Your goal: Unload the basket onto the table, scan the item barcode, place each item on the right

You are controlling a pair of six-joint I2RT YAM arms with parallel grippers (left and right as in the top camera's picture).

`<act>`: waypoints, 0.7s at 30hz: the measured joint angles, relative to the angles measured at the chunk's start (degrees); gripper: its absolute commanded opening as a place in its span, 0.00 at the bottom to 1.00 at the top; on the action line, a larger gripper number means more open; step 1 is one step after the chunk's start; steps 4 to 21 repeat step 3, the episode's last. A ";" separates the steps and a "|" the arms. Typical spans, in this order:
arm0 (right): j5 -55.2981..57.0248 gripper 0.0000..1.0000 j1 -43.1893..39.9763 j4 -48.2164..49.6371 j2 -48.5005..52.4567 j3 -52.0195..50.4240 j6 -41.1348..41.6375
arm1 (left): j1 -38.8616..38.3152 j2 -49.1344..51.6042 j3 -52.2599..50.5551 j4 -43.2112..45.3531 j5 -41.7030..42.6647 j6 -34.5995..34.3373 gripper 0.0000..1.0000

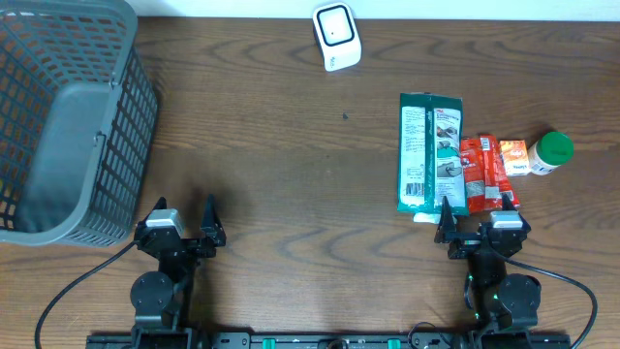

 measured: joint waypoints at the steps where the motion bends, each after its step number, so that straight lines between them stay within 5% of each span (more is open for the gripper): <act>1: 0.00 0.99 0.00 0.00 0.00 0.00 0.00 | 0.00 0.00 0.00 0.02 0.00 0.00 0.88; 21: 0.00 0.99 0.00 0.02 0.00 0.00 0.00 | 0.00 0.00 0.00 0.00 0.00 0.00 0.88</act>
